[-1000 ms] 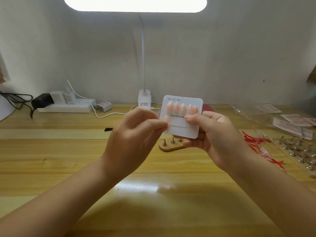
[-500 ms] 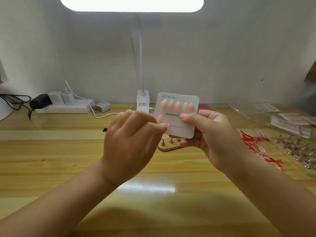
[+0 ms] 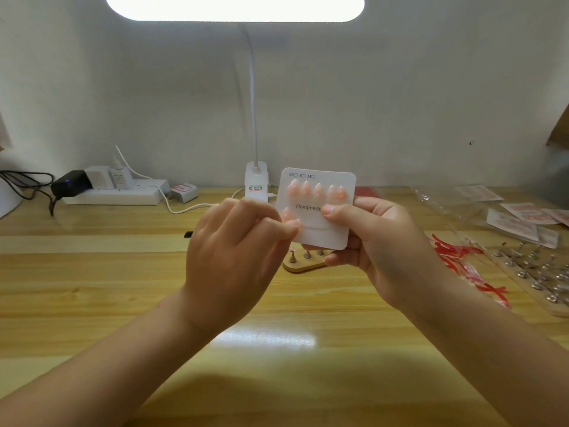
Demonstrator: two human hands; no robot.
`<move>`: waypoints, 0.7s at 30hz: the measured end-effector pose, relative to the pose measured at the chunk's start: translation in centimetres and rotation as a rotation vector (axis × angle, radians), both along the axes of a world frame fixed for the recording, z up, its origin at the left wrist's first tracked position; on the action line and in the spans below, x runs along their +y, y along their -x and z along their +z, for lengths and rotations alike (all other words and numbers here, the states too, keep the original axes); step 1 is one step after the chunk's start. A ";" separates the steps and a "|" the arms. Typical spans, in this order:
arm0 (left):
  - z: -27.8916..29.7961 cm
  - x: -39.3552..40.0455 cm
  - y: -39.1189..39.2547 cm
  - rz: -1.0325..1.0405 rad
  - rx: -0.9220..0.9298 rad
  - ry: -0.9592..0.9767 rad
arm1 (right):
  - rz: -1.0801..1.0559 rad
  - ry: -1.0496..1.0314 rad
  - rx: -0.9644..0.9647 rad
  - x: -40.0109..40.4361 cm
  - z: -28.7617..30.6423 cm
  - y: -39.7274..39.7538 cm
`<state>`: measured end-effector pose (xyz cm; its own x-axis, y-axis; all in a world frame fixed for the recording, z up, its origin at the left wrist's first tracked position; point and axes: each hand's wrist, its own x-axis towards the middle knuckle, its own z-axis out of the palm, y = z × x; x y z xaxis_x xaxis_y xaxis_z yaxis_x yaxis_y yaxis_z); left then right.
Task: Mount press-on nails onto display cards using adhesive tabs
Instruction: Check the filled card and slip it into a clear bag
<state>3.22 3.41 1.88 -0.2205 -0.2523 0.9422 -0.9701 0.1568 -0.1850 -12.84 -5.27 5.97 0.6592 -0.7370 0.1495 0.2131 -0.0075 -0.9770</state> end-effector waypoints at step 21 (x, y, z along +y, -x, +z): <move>0.5 0.3 0.0 0.054 -0.040 -0.030 | -0.005 -0.015 -0.012 -0.1 0.0 0.0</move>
